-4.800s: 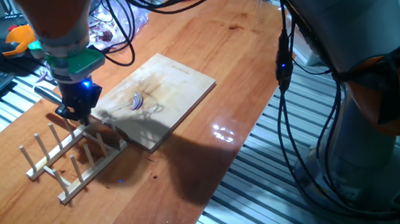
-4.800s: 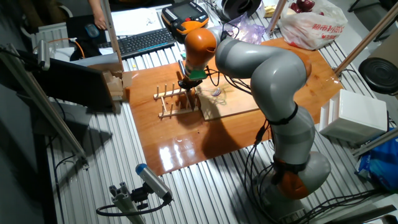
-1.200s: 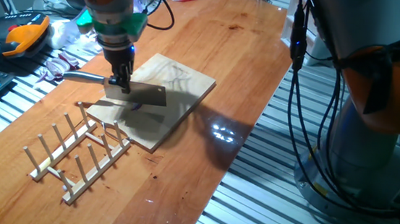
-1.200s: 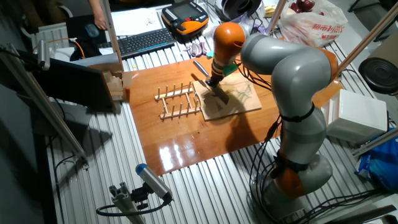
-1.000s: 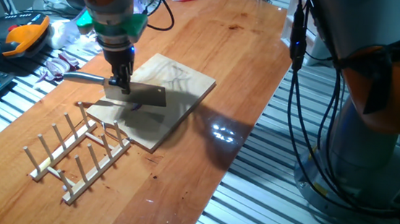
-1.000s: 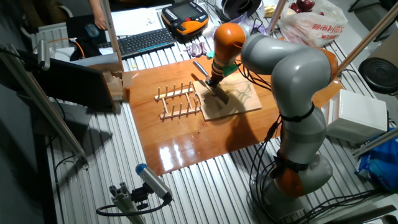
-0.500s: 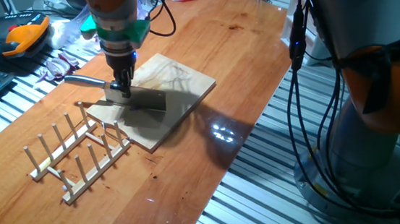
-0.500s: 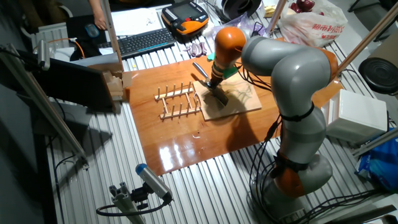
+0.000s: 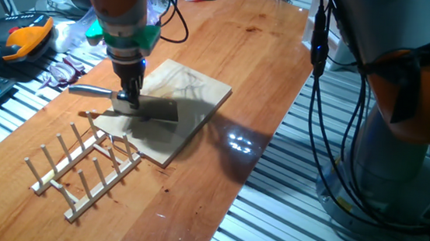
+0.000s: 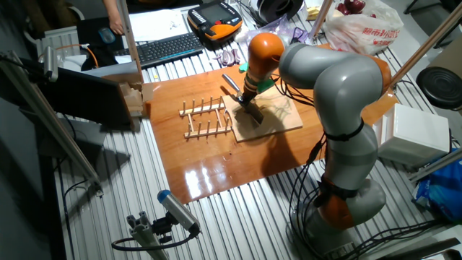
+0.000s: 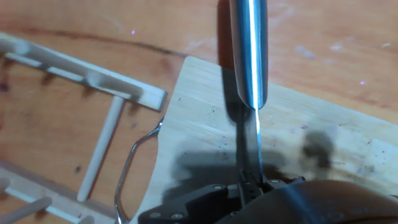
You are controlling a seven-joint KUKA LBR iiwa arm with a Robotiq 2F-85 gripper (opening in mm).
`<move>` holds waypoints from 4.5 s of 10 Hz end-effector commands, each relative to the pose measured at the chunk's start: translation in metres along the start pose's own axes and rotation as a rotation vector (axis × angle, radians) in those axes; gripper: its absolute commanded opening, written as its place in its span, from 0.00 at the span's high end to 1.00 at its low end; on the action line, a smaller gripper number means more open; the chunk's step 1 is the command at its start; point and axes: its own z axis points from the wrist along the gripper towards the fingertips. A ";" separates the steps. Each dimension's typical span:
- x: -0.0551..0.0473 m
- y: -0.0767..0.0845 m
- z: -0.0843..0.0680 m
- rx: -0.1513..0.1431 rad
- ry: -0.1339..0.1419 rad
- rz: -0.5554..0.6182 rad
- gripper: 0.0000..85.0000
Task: Chop the onions
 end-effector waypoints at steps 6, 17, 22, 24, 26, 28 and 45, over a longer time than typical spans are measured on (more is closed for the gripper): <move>-0.005 -0.008 -0.013 -0.002 0.000 -0.007 1.00; 0.001 -0.009 0.011 0.007 -0.068 -0.055 1.00; -0.003 -0.009 -0.008 -0.060 -0.060 -0.074 1.00; -0.003 -0.011 -0.012 -0.063 -0.060 -0.077 1.00; -0.003 -0.011 -0.012 -0.056 -0.063 -0.085 1.00; -0.002 -0.012 -0.011 -0.047 -0.064 -0.094 1.00; -0.004 -0.013 -0.007 -0.060 -0.088 -0.108 1.00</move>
